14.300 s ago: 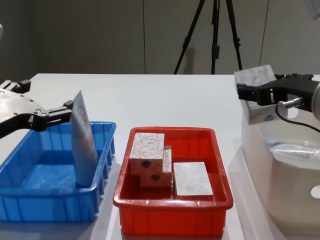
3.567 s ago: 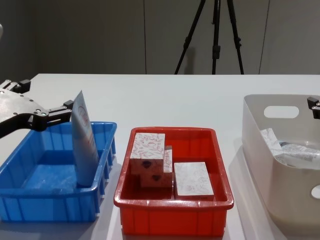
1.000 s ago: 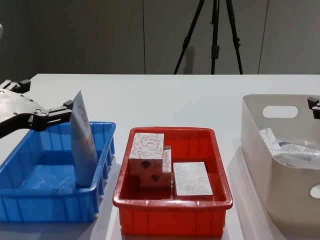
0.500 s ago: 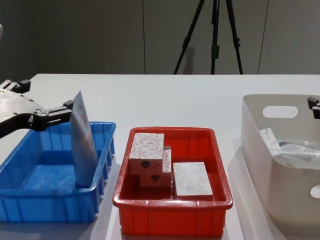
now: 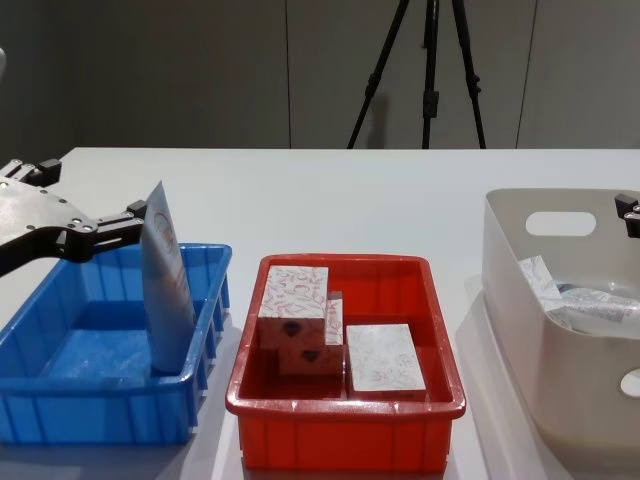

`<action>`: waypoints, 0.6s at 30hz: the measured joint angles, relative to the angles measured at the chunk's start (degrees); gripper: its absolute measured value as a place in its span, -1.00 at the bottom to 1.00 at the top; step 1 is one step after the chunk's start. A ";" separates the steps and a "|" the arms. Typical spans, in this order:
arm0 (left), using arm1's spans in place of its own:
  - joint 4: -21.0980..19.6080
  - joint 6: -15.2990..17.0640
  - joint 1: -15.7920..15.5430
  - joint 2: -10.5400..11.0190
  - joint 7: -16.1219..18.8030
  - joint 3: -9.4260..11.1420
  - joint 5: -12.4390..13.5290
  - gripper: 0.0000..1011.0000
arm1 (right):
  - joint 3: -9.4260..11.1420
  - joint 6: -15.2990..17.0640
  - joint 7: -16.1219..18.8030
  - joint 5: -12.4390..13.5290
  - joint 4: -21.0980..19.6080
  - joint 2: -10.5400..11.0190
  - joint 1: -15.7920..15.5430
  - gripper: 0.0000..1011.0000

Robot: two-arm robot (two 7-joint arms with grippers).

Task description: Bimanual collaborative sorting of washing and personal care products

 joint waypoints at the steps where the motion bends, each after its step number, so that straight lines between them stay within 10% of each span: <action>1: 0.00 0.00 0.00 0.00 0.00 0.00 0.00 0.98 | 0.00 0.00 0.00 0.00 0.00 0.00 0.00 0.98; 18: 0.00 0.00 0.00 0.00 0.00 0.00 0.00 0.98 | 0.00 0.00 0.00 0.00 0.00 0.00 0.00 0.98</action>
